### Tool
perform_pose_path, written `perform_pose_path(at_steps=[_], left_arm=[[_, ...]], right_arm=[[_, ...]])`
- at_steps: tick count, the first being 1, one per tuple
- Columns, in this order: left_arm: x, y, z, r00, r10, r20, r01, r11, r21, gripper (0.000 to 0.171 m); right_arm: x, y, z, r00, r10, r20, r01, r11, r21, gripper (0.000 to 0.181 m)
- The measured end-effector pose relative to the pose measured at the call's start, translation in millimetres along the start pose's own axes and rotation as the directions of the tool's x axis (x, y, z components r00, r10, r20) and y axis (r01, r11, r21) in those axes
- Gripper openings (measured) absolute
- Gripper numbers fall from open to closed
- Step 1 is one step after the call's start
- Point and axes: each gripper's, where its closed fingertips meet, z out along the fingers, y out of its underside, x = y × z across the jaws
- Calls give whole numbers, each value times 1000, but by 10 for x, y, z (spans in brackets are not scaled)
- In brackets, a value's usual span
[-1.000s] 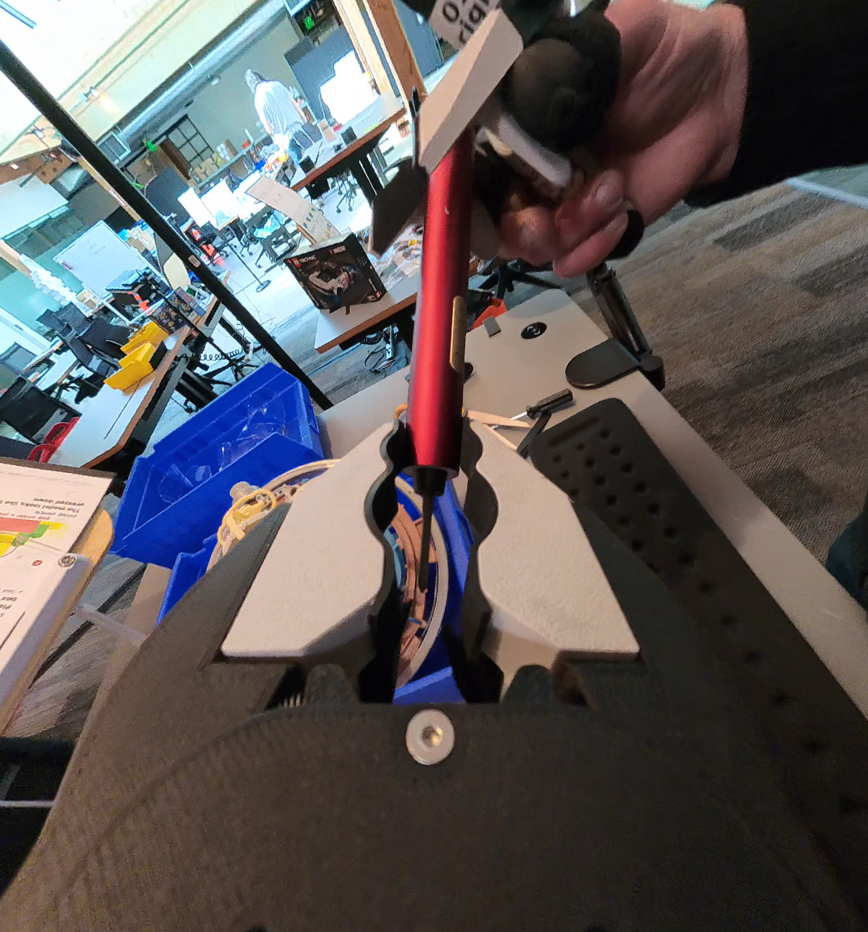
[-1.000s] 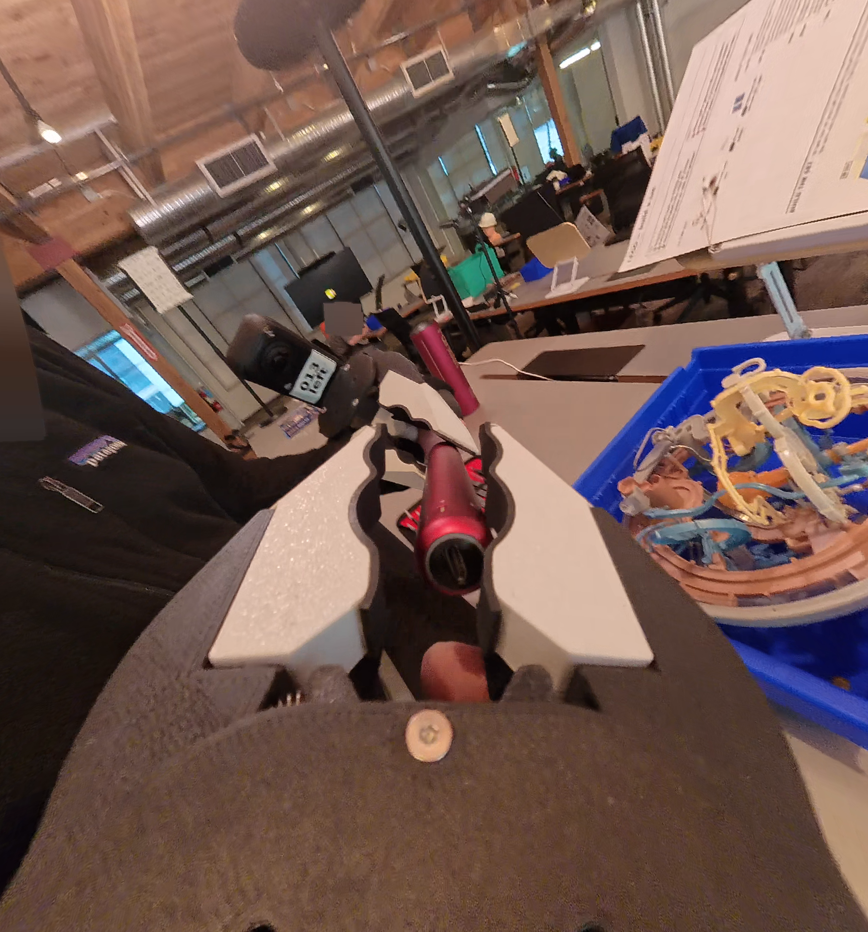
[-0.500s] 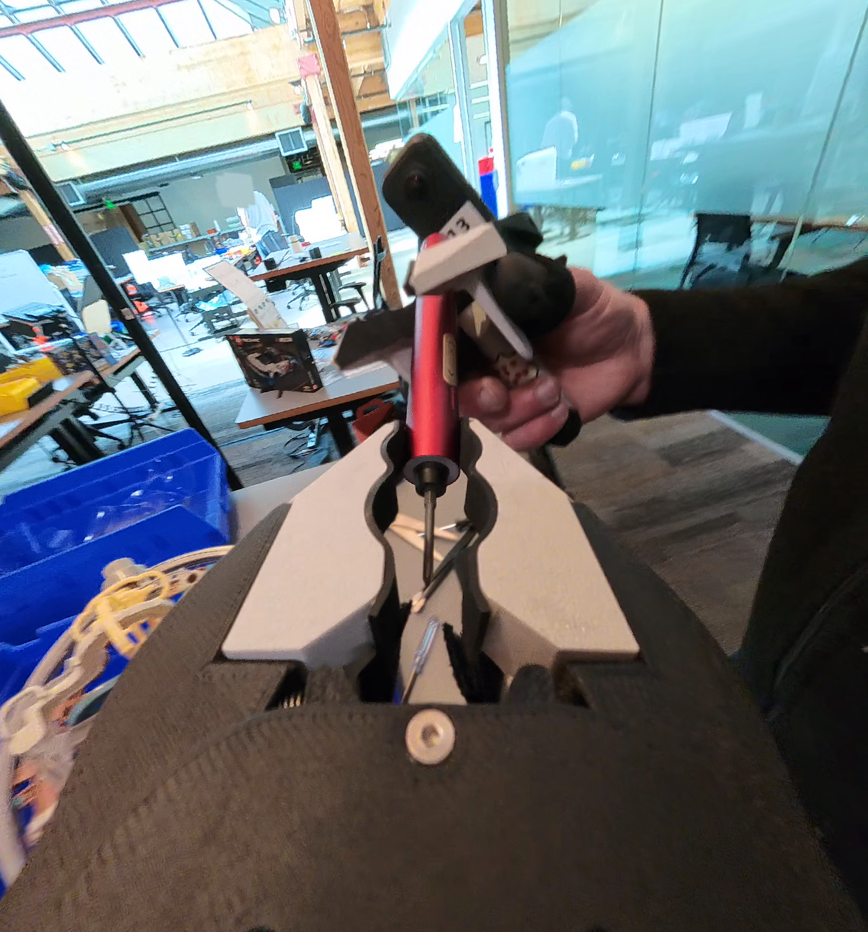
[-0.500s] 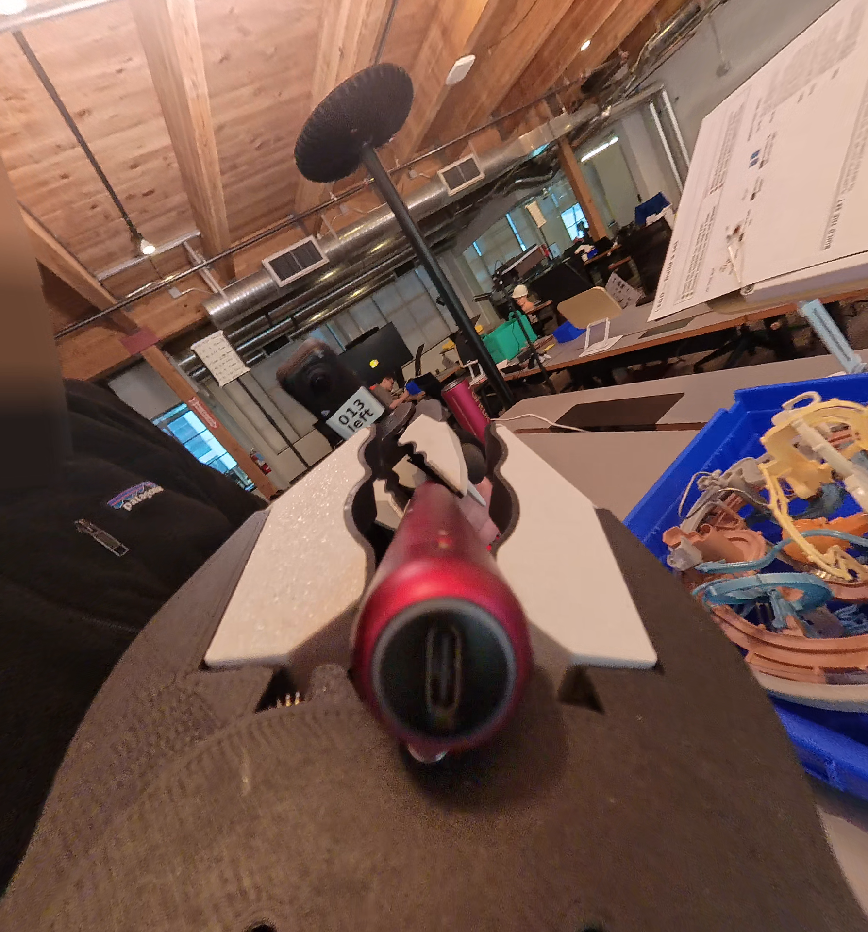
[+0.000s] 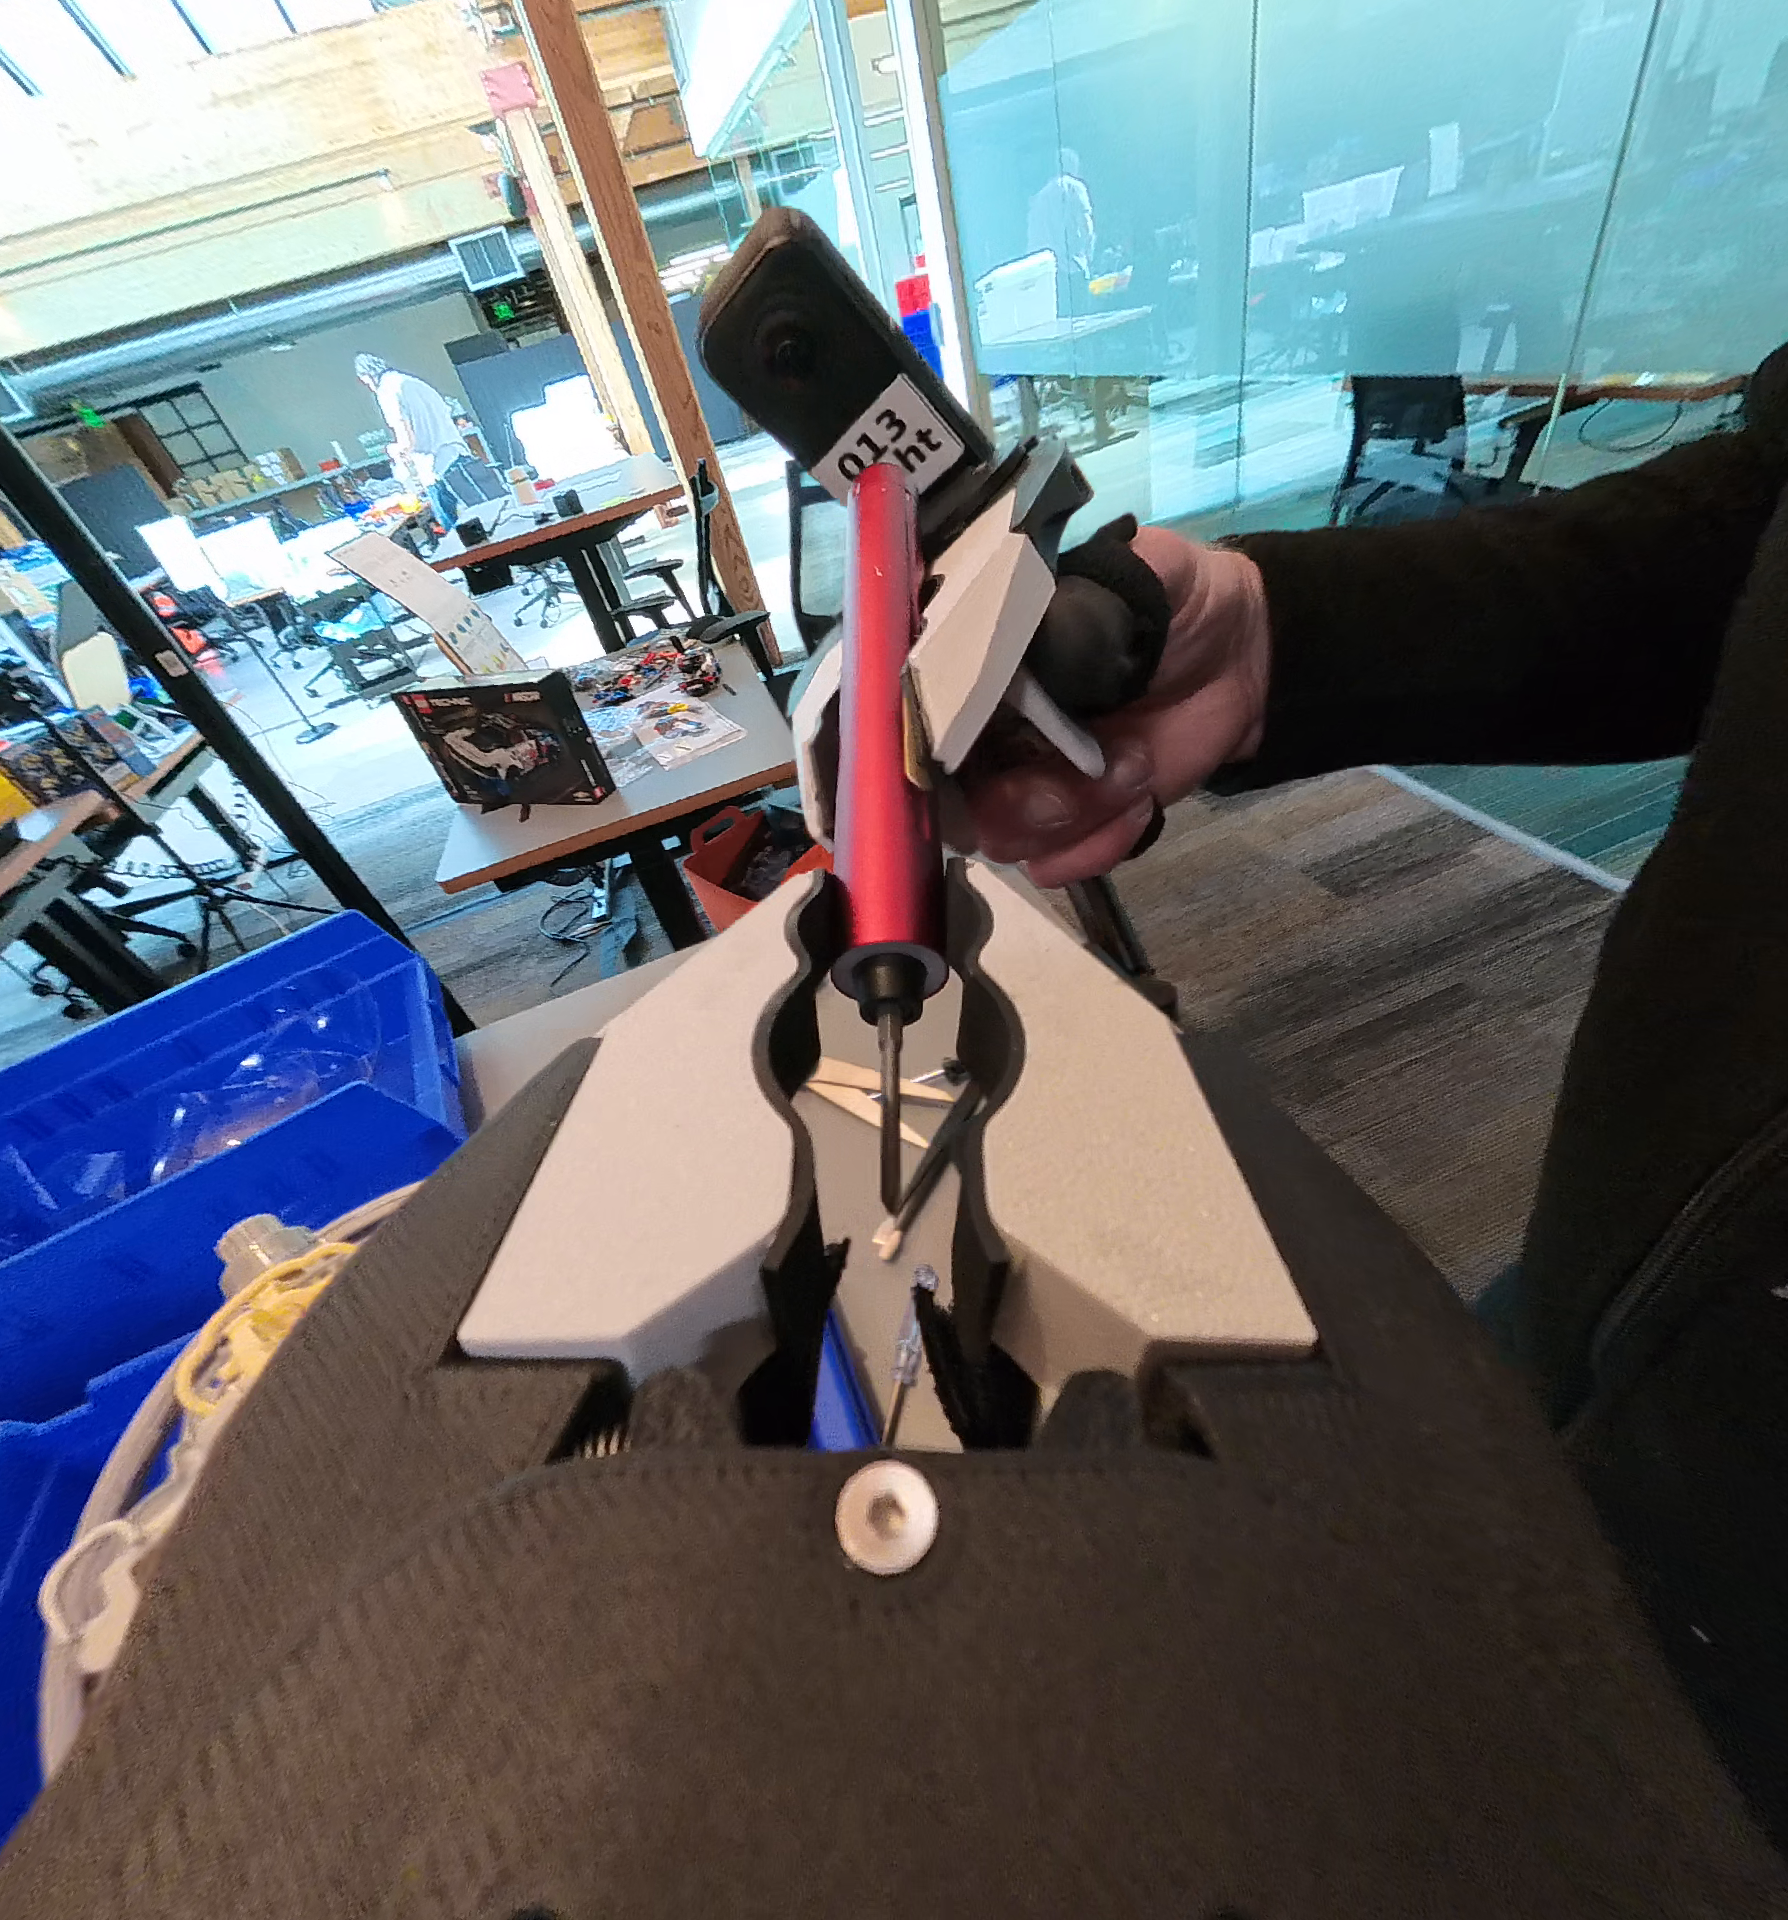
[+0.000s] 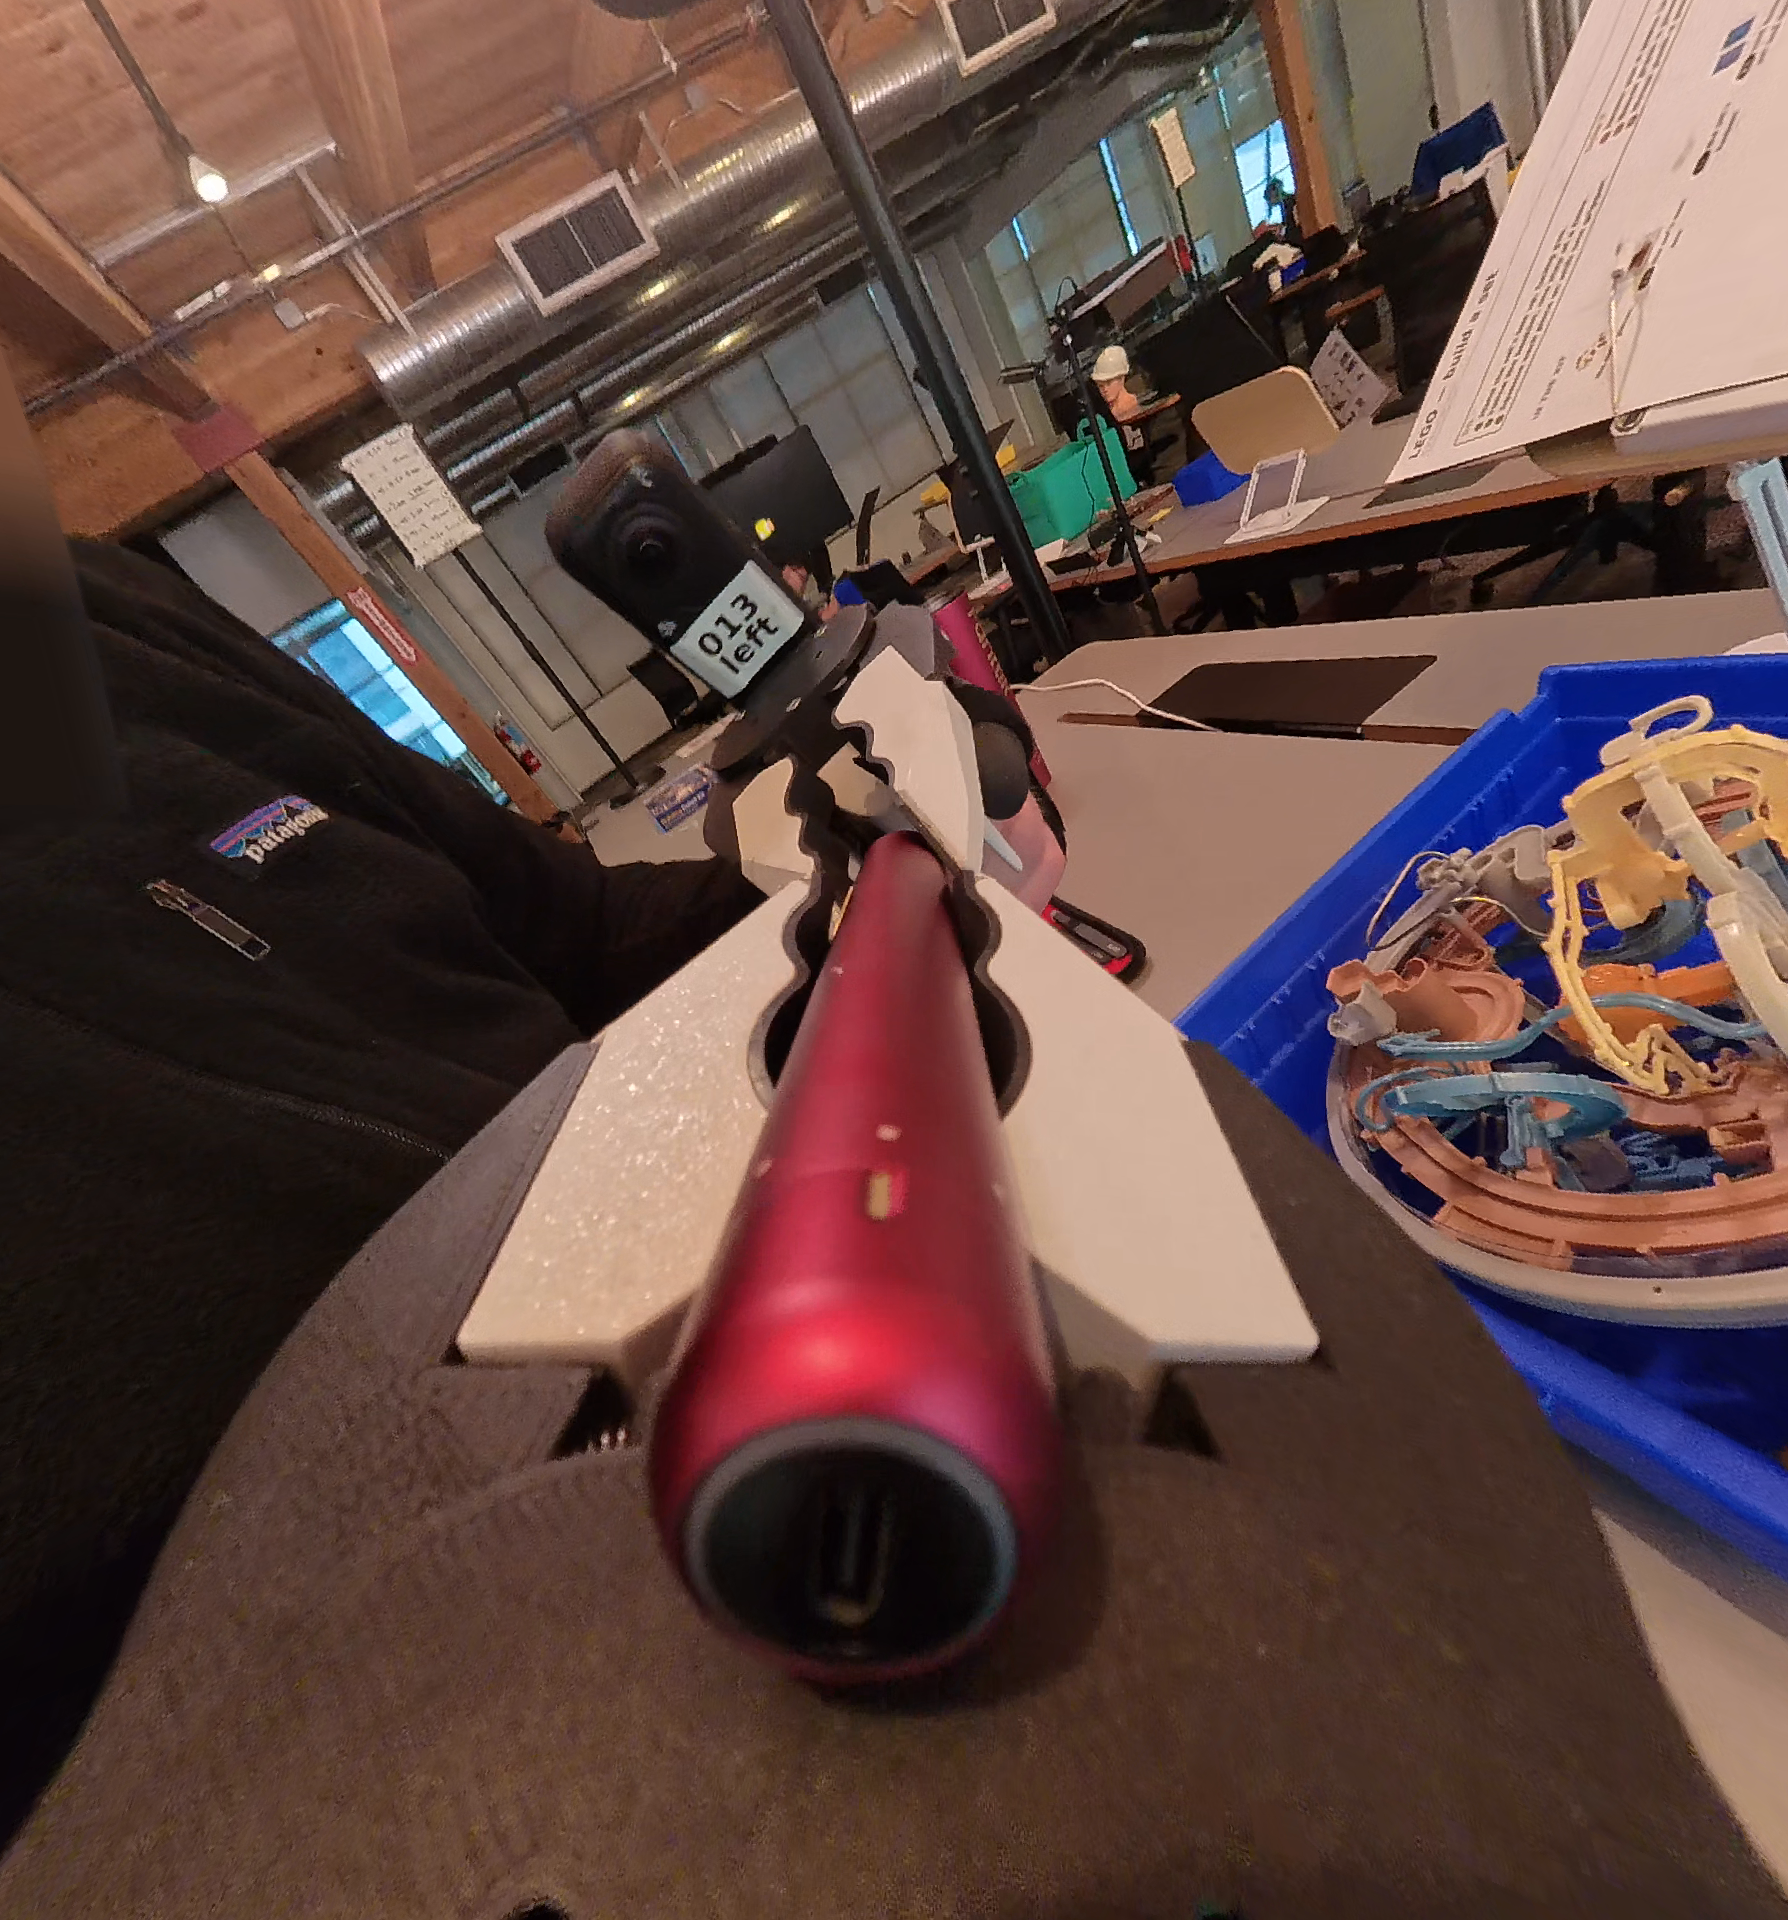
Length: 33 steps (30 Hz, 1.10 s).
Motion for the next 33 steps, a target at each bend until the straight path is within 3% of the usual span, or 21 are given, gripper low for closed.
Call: perform_pose_path(at_steps=[6, 8, 21, 33], left_arm=[[-44, -23, 56, 992, 104, 76, -103, 995, -16, 19], [-49, -15, 81, 993, 98, 70, -97, 995, -14, 19], [-147, -6, 121, 986, 155, 60, -152, 987, -46, 20], [-141, -21, 151, 983, 180, 39, -178, 982, -58, 20]], right_arm=[[29, -72, -23, 1000, -4, 0, 4, 997, 81, 21], [5, -76, -10, 1000, -14, 10, 13, 997, 71, 29], [121, -51, -131, 995, -90, -45, 88, 994, -63, 21], [124, -54, -164, 998, -53, -18, 54, 998, 35, 21]])
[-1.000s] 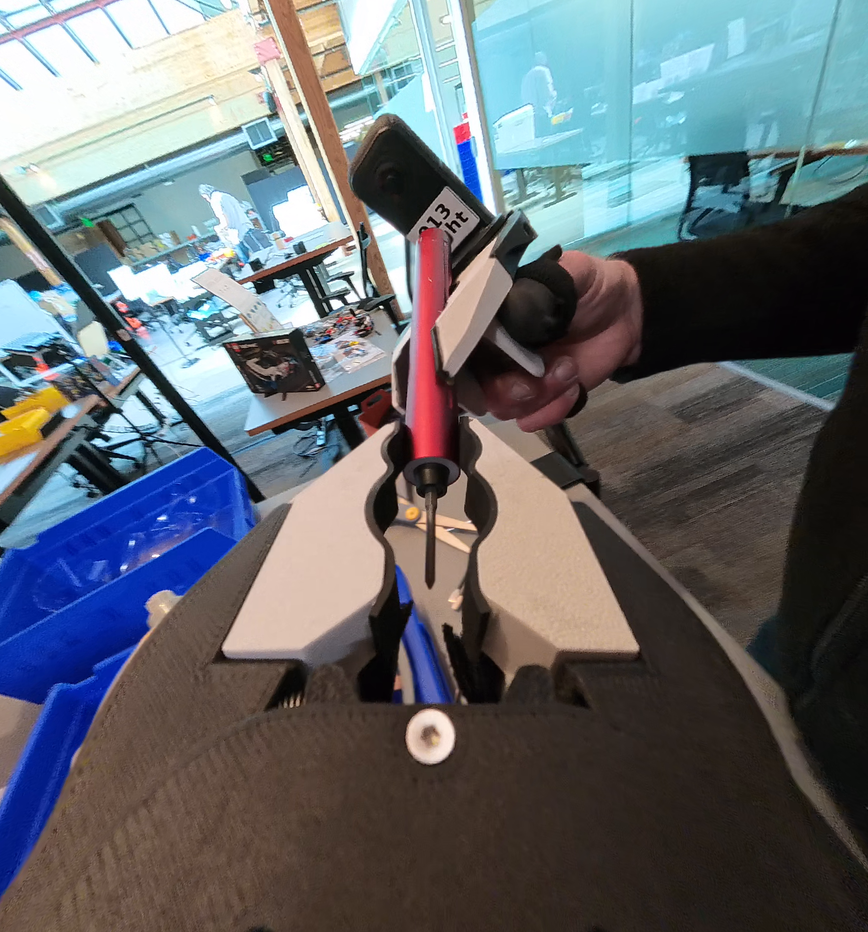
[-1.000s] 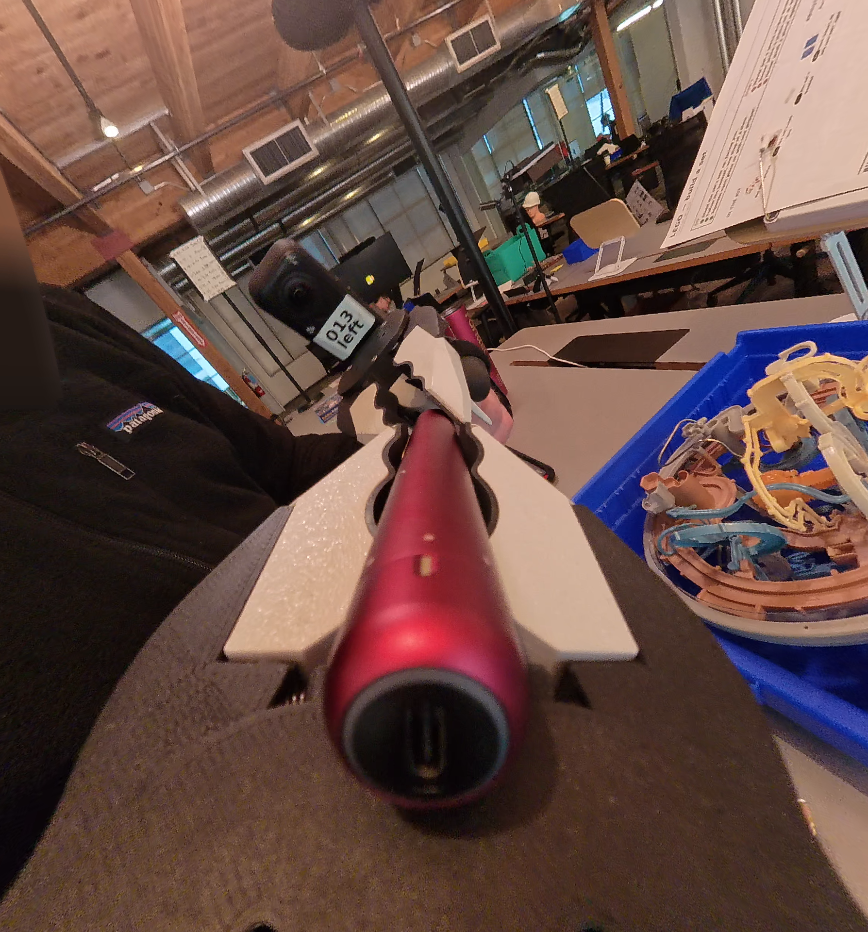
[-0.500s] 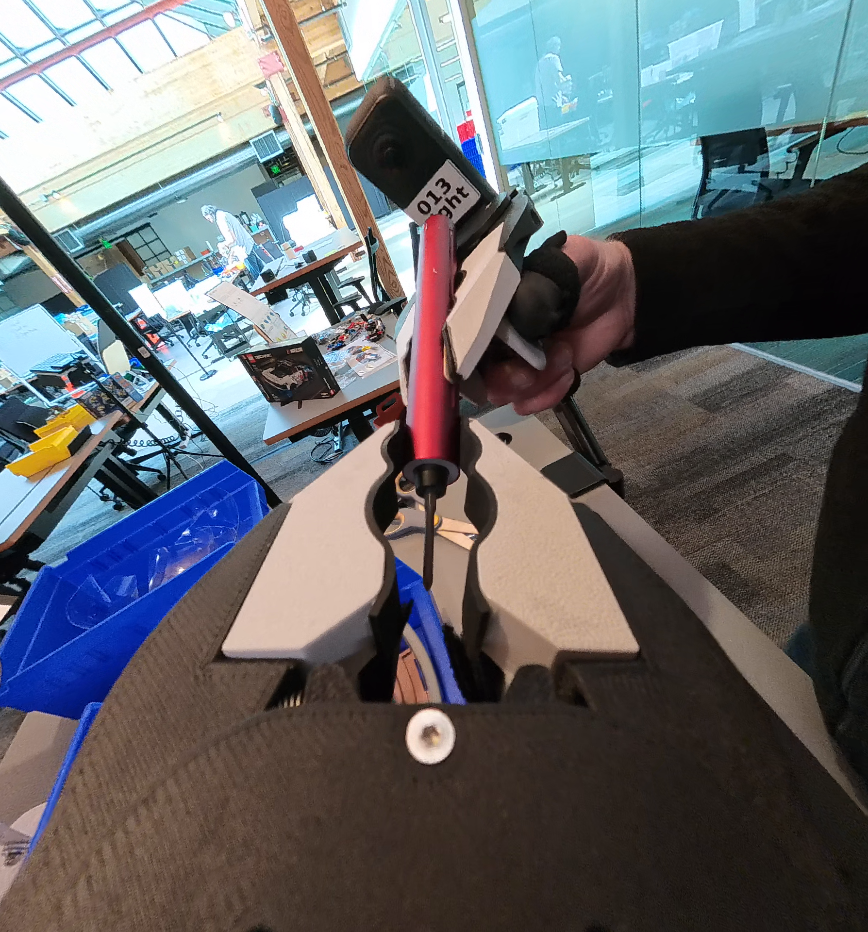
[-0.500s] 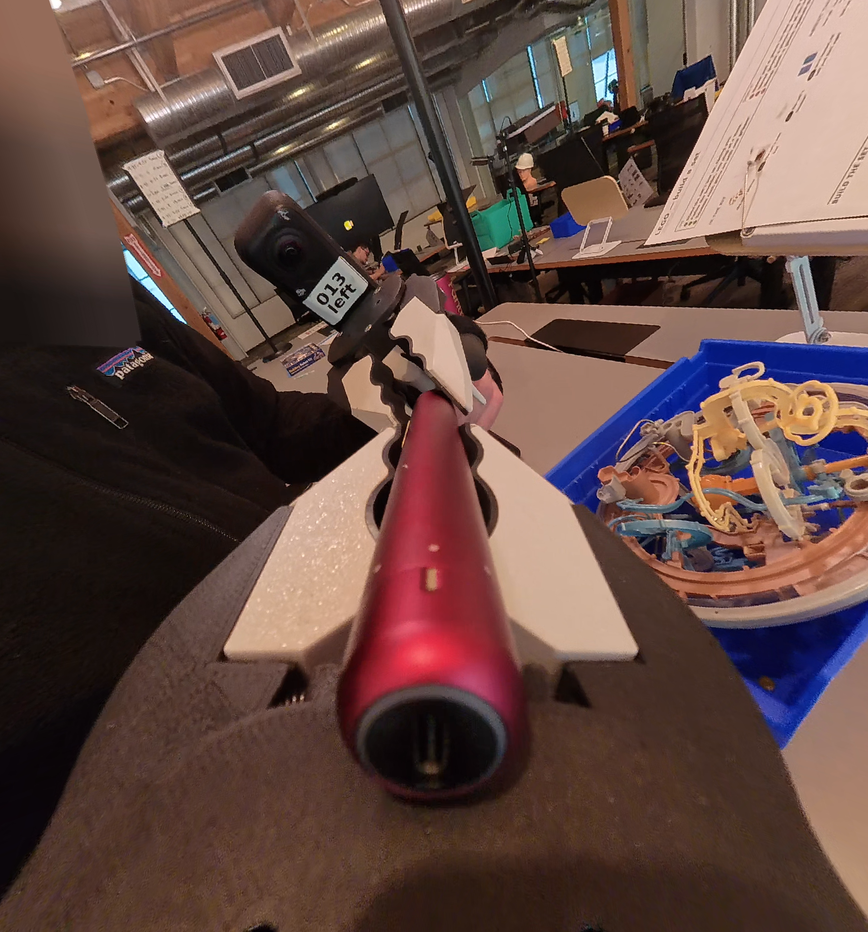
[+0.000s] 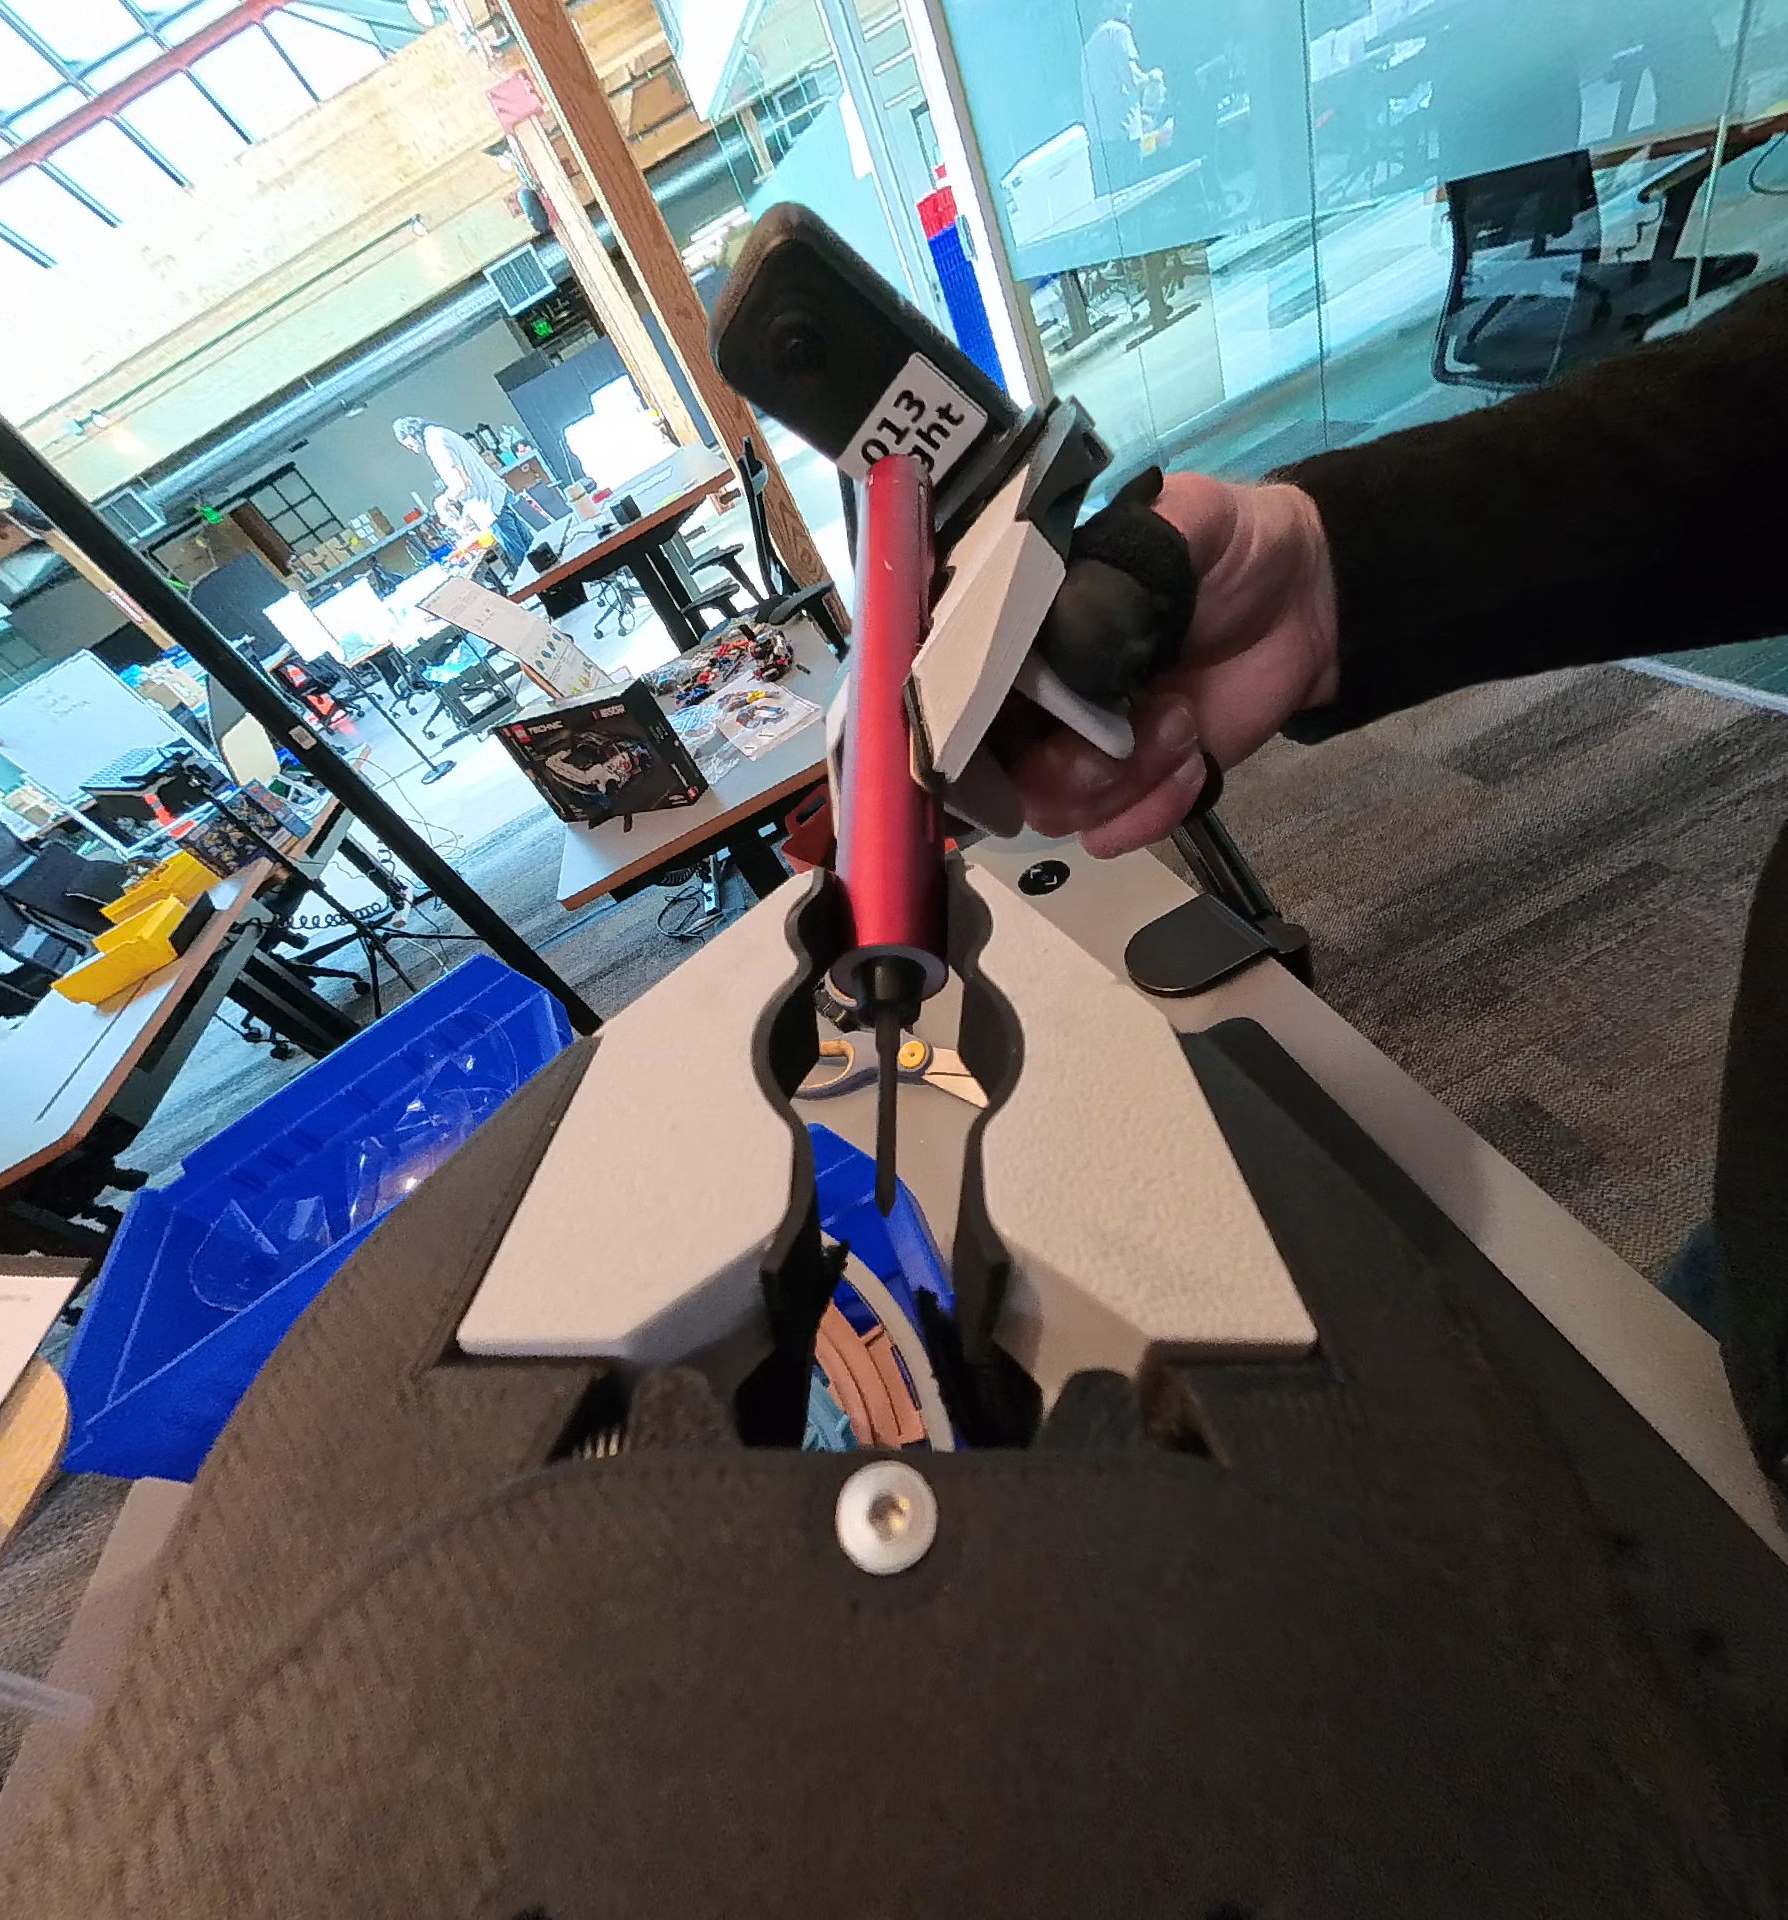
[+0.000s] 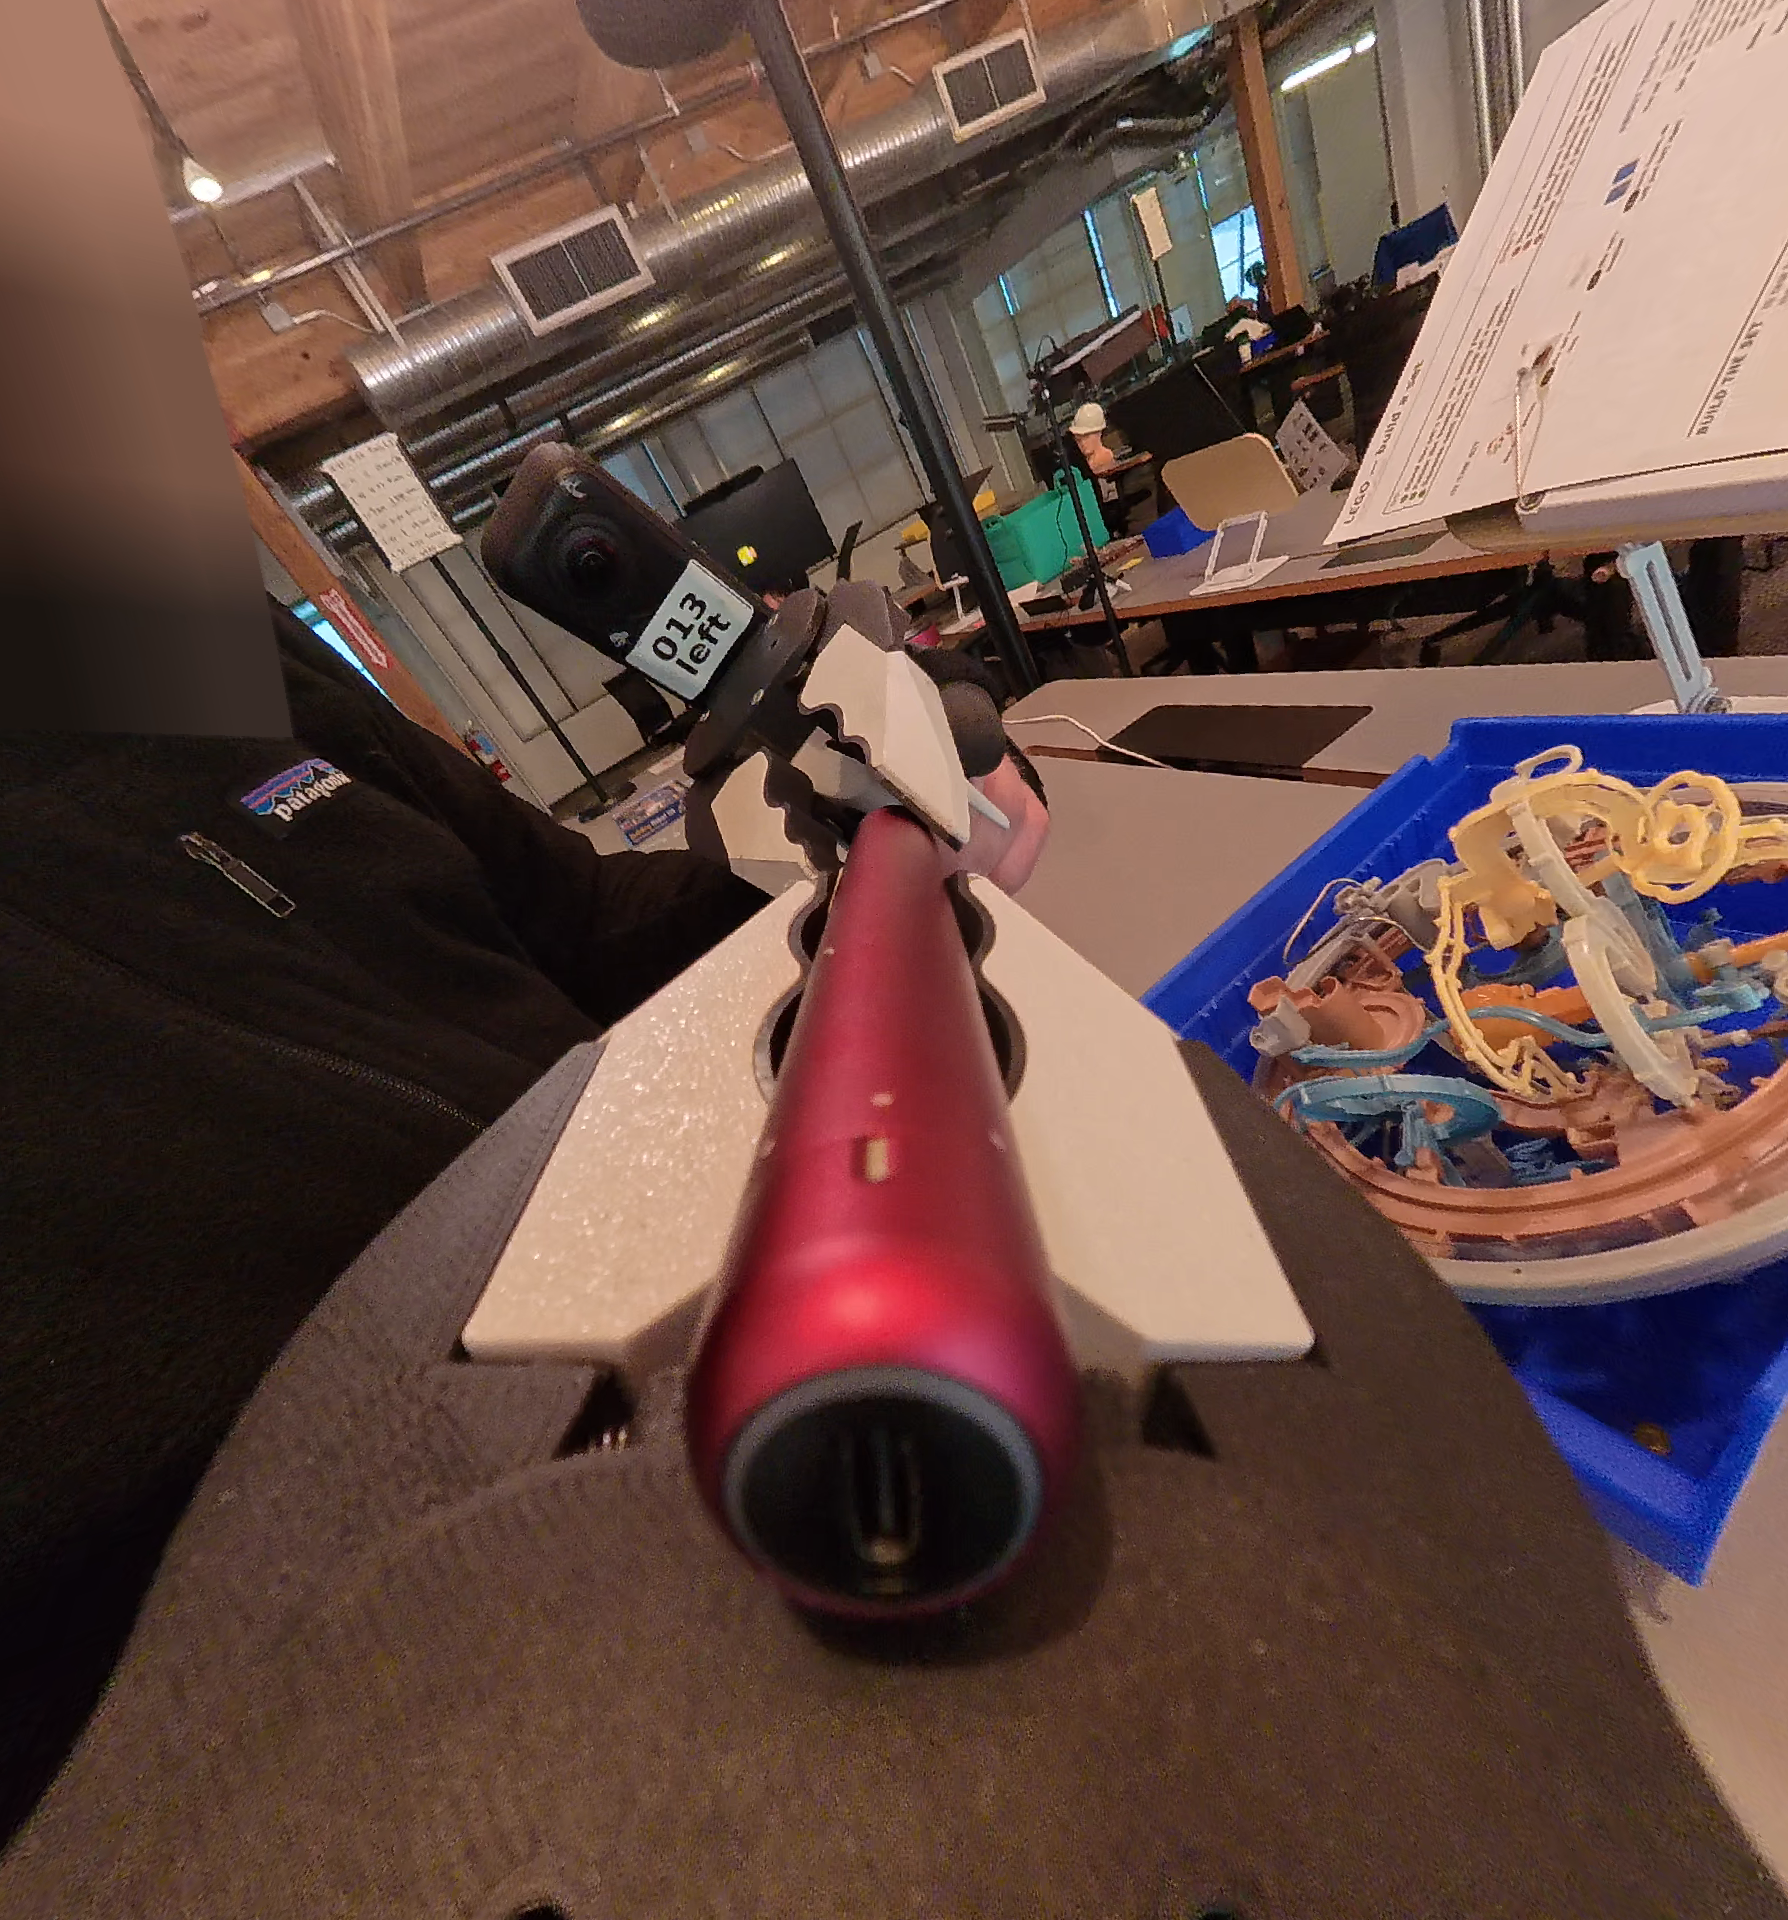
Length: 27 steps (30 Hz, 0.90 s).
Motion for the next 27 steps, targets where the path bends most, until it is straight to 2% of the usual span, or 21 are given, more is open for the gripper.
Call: perform_pose_path(at_steps=[8, 16, 20, 22, 24, 27], left_arm=[[-21, 17, -5, 1000, 17, -19, -18, 999, -40, 22], [-50, 75, -9, 1000, 13, -23, -14, 999, -48, 24], [-180, 66, -75, 1000, -2, 6, 2, 999, -45, 36], [-297, 95, -134, 999, -22, 32, 24, 998, -59, 51], [-480, 221, -220, 997, -41, 61, 47, 994, -102, 59], [-805, 407, -381, 991, -109, 81, 118, 985, -122, 59]], right_arm=[[4, 4, 11, 1000, 1, 19, -2, 998, 70, 20], [56, 16, 24, 1000, -14, 9, 13, 998, 68, 19], [117, -25, 5, 1000, -15, 1, 15, 997, 76, 19], [173, -67, -24, 1000, -25, -16, 27, 996, 81, 20], [278, -106, -64, 997, -45, -57, 48, 997, 68, 20], [482, -194, -127, 985, -102, -141, 106, 994, 23, 20]])
